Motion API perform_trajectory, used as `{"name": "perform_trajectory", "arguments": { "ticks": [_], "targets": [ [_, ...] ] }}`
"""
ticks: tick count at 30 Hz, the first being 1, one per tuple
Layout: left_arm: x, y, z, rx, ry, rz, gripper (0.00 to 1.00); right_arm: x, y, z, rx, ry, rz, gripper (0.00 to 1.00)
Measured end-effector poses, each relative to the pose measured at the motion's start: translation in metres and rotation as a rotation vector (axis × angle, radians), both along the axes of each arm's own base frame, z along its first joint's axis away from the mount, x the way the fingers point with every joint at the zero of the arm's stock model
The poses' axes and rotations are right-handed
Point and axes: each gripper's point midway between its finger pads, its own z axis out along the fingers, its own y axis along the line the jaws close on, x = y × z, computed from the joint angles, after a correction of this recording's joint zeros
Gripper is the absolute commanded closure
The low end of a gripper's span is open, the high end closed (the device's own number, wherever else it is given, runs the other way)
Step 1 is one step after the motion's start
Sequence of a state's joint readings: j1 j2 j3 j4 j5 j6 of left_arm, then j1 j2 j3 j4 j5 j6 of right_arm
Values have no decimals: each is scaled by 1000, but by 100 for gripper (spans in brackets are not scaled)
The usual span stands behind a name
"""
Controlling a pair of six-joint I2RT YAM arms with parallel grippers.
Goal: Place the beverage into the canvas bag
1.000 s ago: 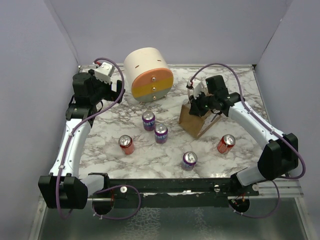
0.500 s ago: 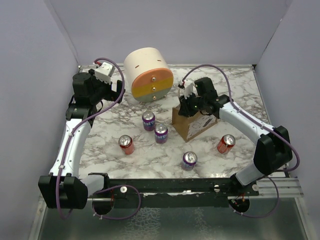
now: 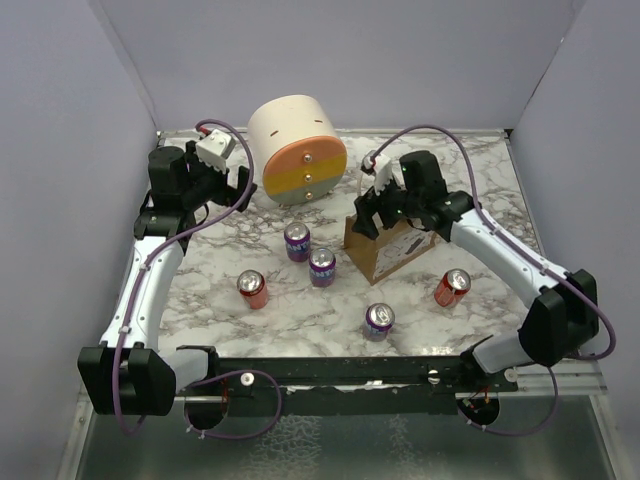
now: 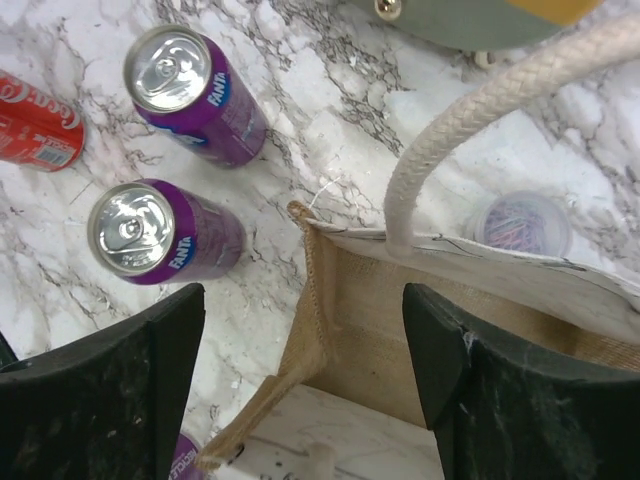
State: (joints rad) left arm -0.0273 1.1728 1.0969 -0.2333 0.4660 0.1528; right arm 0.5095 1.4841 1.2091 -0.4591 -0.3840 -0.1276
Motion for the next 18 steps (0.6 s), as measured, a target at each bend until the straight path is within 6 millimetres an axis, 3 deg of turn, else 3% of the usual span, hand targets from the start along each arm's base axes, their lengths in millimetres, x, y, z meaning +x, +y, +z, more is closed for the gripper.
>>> {"name": "perform_trajectory", "arguments": {
  "ticks": [9, 18],
  "targets": [
    [-3, -6, 0, 5, -6, -47, 1, -16, -16, 66, -7, -205, 69, 17],
    [-5, -9, -3, 8, -3, -73, 1, -62, -53, 97, -71, -351, 150, 16]
  ]
}}
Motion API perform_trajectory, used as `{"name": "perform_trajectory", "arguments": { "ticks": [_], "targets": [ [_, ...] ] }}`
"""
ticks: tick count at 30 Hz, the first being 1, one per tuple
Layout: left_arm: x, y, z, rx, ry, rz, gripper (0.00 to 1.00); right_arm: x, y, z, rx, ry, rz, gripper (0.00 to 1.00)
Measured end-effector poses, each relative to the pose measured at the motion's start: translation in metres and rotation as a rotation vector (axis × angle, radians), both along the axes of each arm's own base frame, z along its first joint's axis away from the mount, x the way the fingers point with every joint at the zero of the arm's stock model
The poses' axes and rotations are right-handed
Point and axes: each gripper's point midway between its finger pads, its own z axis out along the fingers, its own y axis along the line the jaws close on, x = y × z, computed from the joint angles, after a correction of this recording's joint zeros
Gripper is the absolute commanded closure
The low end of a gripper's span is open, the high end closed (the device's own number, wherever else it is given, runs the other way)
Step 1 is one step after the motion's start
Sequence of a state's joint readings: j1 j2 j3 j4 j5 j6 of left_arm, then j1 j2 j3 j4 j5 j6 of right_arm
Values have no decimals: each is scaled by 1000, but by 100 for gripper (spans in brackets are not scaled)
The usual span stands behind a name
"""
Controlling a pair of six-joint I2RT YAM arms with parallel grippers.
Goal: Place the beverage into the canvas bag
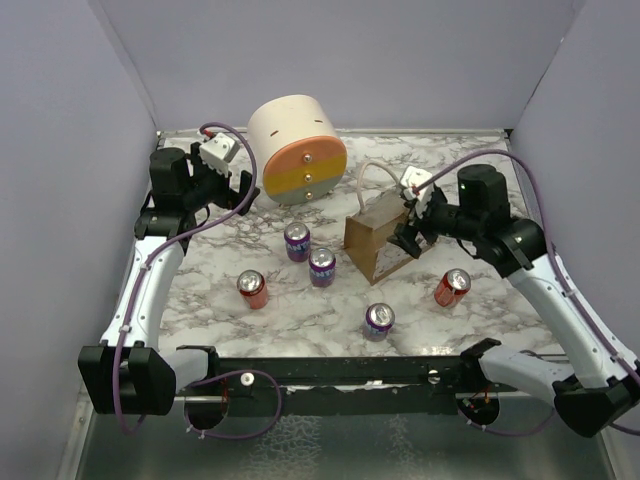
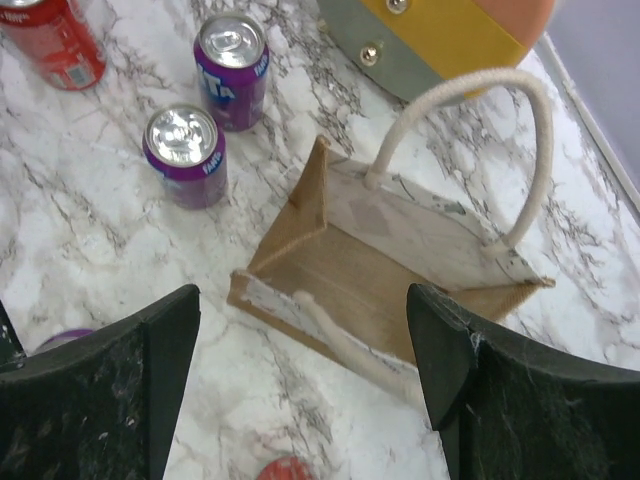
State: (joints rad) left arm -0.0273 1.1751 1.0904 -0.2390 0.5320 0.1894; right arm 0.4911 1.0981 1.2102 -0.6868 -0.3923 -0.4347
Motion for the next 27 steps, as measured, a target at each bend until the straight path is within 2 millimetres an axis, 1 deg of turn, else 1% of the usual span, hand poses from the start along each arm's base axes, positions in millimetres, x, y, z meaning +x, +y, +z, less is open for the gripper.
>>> {"name": "perform_trajectory", "arguments": {
  "ticks": [2, 5, 6, 8, 11, 13, 14, 17, 19, 20, 22, 25, 27],
  "targets": [
    [-1, 0, -2, 3, 6, -4, 1, -11, -13, 1, -11, -5, 10, 15],
    [-2, 0, -4, 6, 12, -6, 1, -18, -33, 0, -20, 7, -3, 13],
    [-2, 0, -5, 7, 15, -7, 1, -21, -37, -2, -21, 16, -4, 13],
    [-3, 0, -6, 11, 19, -9, 1, -26, -52, -7, -25, 28, -30, 10],
    [-4, 0, -8, 20, 25, -15, 1, -33, -74, -15, -37, 34, -90, 10],
    [-6, 0, -11, 22, 34, -19, 1, -39, -88, -25, -49, 51, -140, 10],
    [-7, 0, -11, 23, 39, -21, 1, -41, -92, -30, -58, 62, -157, 9],
    [-9, -2, -14, 21, 54, -31, 1, -46, -107, -56, -109, 118, -219, 9],
    [-10, -2, -15, 20, 57, -35, 1, -49, -117, -77, -158, 167, -261, 9],
    [-10, -3, -15, 19, 58, -35, 1, -52, -123, -92, -191, 210, -282, 9],
    [-10, -3, -15, 18, 59, -37, 1, -57, -132, -116, -246, 284, -308, 9],
    [-10, -4, -15, 17, 59, -41, 1, -61, -140, -138, -301, 356, -338, 9],
    [-11, -4, -15, 15, 59, -44, 1, -63, -145, -147, -326, 381, -359, 9]
  ]
}}
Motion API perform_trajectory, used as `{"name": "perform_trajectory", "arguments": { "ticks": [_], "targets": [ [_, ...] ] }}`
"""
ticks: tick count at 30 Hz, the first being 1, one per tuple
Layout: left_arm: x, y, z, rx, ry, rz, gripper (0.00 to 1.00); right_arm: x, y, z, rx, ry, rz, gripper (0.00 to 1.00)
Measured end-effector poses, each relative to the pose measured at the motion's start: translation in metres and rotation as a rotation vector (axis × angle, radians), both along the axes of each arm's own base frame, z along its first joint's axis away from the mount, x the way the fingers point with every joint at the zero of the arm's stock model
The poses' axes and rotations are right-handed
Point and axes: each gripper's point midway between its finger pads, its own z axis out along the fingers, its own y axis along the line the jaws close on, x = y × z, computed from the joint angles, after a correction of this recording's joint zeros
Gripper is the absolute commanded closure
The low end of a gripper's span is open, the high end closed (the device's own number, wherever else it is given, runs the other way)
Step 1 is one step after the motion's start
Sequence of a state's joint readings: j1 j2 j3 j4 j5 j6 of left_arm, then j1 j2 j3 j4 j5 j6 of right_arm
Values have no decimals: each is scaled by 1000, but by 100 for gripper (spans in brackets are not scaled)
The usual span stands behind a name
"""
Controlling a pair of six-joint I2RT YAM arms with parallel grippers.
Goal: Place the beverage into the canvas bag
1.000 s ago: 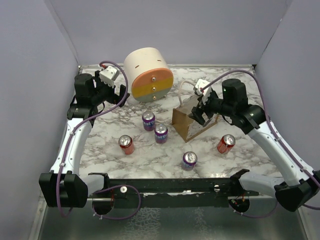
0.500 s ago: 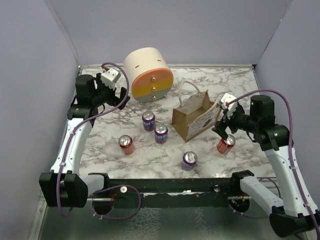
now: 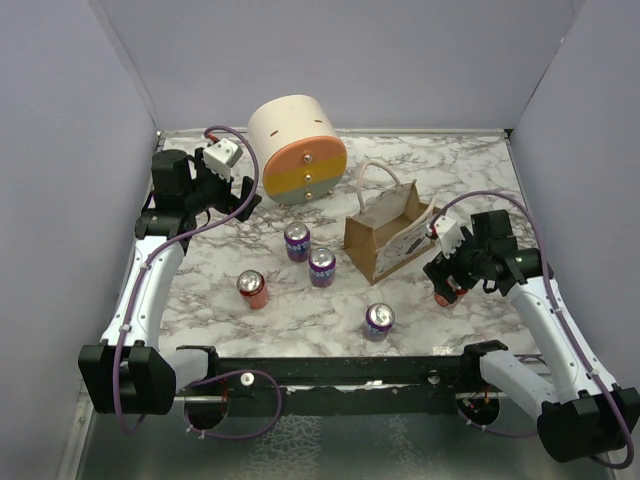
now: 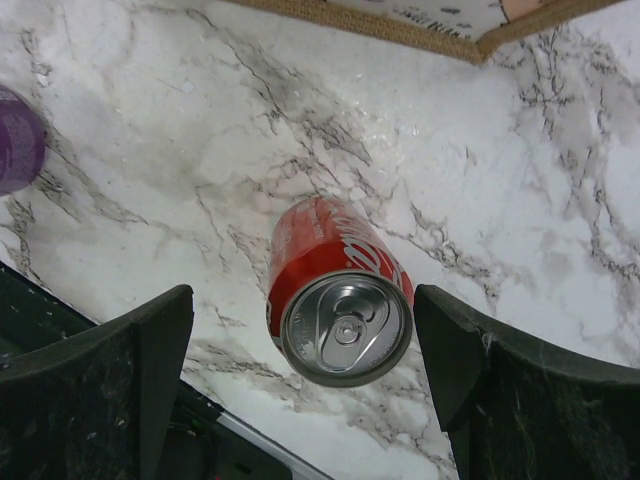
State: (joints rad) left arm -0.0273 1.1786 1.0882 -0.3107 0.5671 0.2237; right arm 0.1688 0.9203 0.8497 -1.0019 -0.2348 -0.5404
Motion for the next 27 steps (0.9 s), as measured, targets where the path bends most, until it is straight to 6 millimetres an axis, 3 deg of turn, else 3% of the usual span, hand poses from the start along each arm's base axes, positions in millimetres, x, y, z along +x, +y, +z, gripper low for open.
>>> {"name": "perform_trajectory", "arguments": {
  "ticks": [7, 13, 27],
  "targets": [
    [0, 0, 0, -1, 0, -2, 1, -1, -12, -22, -58, 62, -56, 10],
    [0, -1, 0, -2, -1, -4, 1, 2, -19, -30, -76, 80, -95, 12],
    [-1, -2, 1, -6, -3, -12, 1, 9, -31, -38, -53, 109, -122, 32]
  ]
}}
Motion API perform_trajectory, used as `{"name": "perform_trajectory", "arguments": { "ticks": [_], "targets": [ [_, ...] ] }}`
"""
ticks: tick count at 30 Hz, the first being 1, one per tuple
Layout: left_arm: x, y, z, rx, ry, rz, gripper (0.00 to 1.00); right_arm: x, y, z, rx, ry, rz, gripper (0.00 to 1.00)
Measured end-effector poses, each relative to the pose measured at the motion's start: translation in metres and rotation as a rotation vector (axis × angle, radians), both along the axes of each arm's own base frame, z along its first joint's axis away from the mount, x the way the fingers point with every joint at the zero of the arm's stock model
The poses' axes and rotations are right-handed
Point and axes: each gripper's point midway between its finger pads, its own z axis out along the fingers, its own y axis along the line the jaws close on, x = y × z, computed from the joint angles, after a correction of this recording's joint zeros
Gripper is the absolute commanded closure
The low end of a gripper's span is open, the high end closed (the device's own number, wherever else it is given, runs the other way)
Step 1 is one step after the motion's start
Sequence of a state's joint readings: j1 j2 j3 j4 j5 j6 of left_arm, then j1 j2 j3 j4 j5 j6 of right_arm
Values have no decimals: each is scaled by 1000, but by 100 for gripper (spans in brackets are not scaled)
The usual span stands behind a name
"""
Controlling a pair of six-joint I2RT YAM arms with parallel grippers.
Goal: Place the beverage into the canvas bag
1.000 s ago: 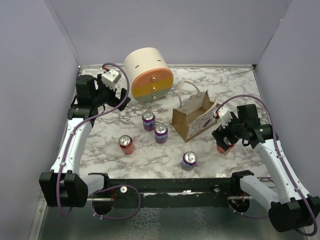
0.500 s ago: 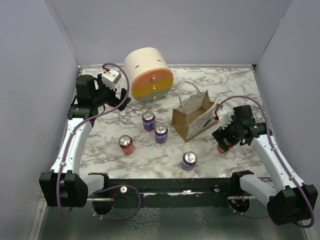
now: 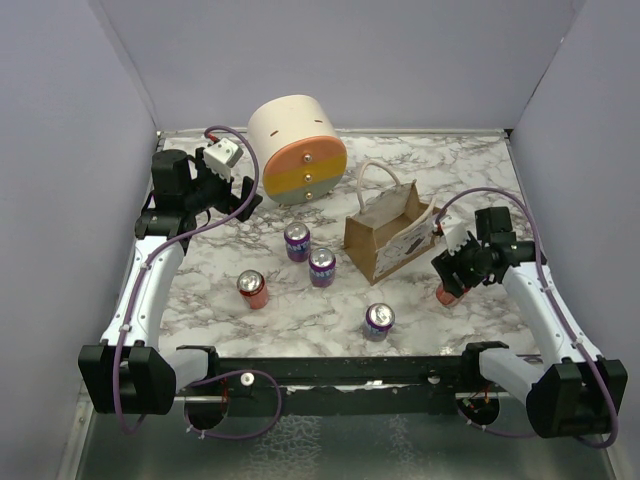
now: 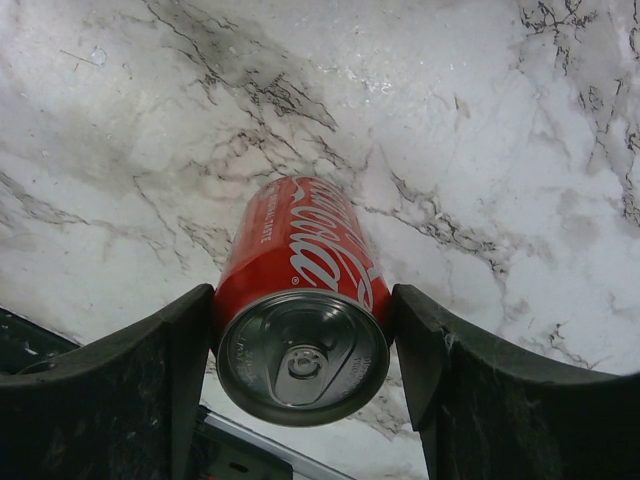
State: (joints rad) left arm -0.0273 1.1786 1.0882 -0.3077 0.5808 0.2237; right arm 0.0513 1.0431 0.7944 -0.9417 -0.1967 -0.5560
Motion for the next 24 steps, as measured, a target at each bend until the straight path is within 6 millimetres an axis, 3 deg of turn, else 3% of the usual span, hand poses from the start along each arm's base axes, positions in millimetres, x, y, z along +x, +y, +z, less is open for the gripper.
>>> {"name": "perform_trajectory", "arguments": {
  "ticks": [6, 13, 20, 24],
  "targets": [
    [-1, -1, 0, -3, 0, -7, 1, 1, 0, 0, 19, -1, 12, 34],
    [0, -12, -5, 0, 18, -38, 1, 1, -2, 0, 23, -3, 4, 61],
    [0, -49, 2, 17, 12, -145, 1, 3, -4, 9, 18, -12, -31, 78],
    [-8, -83, 3, 57, 9, -260, 1, 18, -9, 42, 5, -92, -84, 86]
  ]
}}
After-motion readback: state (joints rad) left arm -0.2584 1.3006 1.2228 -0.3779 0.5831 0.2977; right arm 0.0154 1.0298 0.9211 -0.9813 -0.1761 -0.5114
